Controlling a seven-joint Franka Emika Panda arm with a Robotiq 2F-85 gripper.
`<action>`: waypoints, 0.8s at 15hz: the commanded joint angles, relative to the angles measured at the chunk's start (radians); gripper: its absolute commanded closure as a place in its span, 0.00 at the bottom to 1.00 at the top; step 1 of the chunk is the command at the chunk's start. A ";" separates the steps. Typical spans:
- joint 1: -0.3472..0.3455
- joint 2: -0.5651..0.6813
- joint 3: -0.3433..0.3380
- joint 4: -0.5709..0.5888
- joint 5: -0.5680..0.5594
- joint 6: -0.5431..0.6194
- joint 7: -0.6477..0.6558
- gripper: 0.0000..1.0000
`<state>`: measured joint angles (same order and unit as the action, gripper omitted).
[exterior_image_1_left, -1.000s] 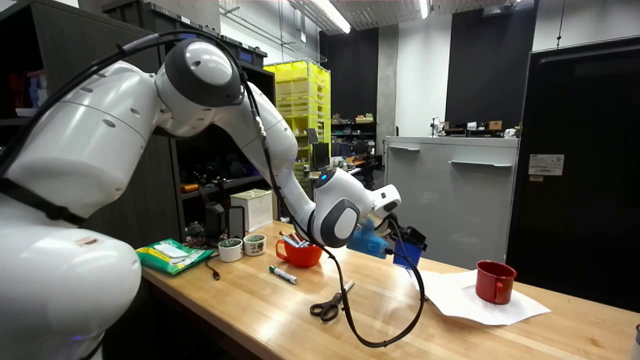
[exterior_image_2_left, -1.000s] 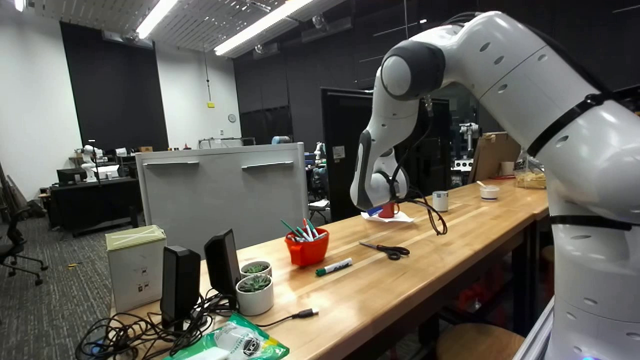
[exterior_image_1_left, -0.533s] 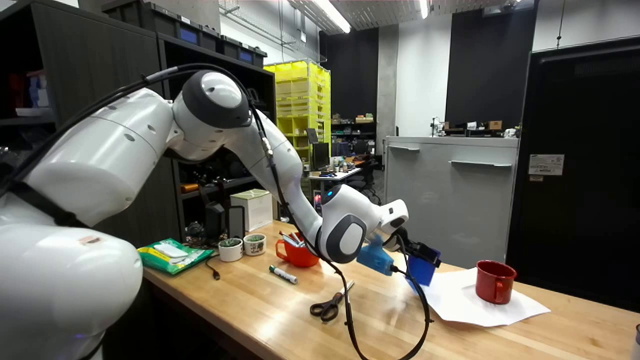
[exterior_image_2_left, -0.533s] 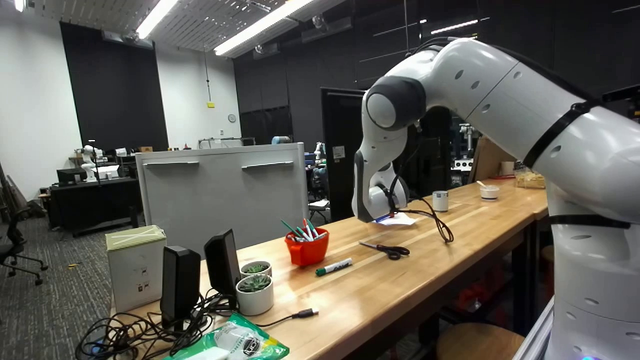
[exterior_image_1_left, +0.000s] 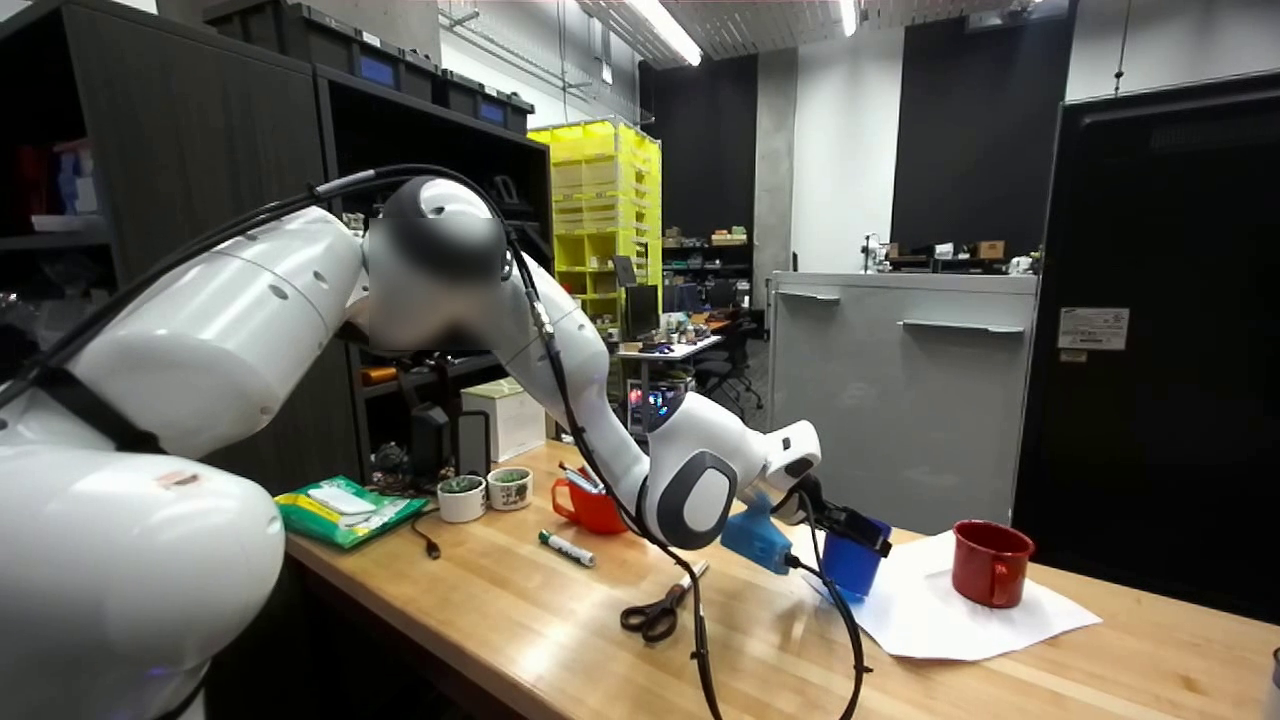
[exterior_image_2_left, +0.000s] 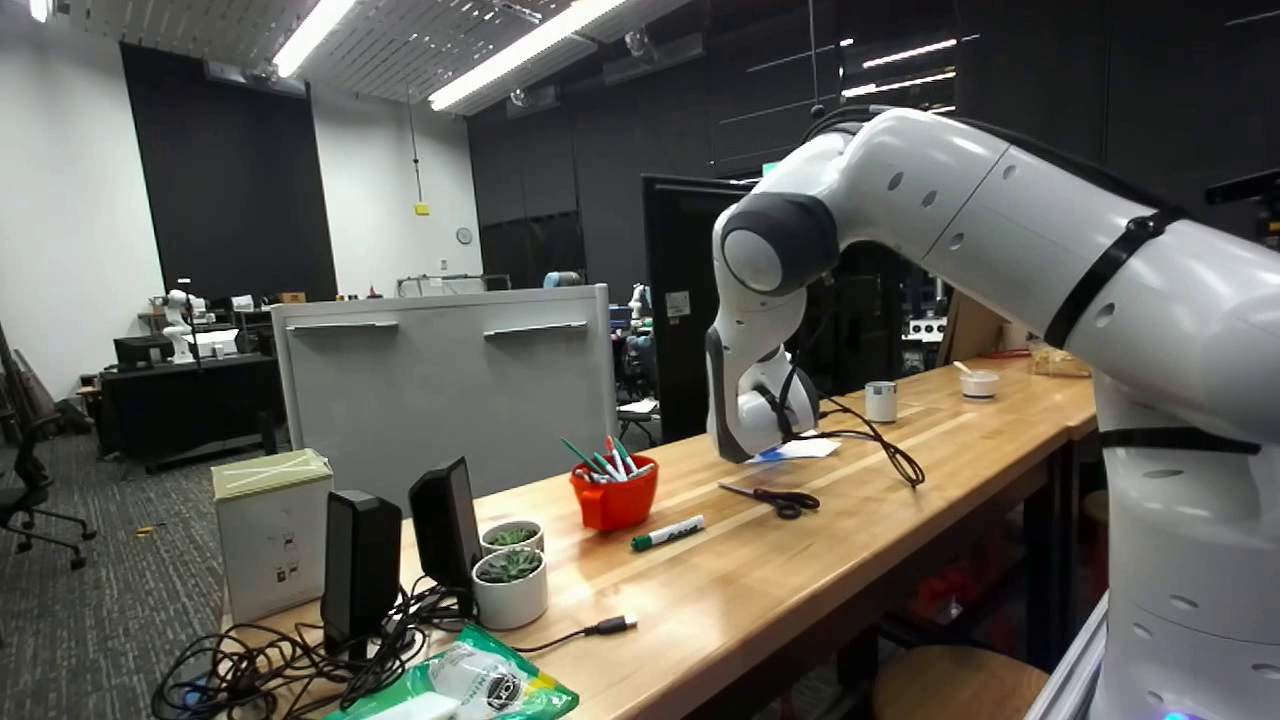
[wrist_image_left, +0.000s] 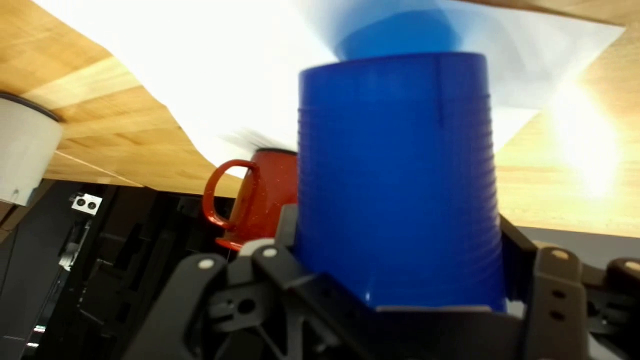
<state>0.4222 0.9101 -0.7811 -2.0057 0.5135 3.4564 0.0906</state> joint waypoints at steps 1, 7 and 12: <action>0.025 0.027 -0.025 -0.015 0.024 0.000 0.021 0.03; 0.026 0.026 -0.022 -0.039 0.018 -0.004 0.030 0.00; 0.027 0.003 -0.011 -0.074 0.006 -0.012 0.010 0.00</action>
<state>0.4237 0.9289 -0.7853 -2.0390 0.5146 3.4527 0.1068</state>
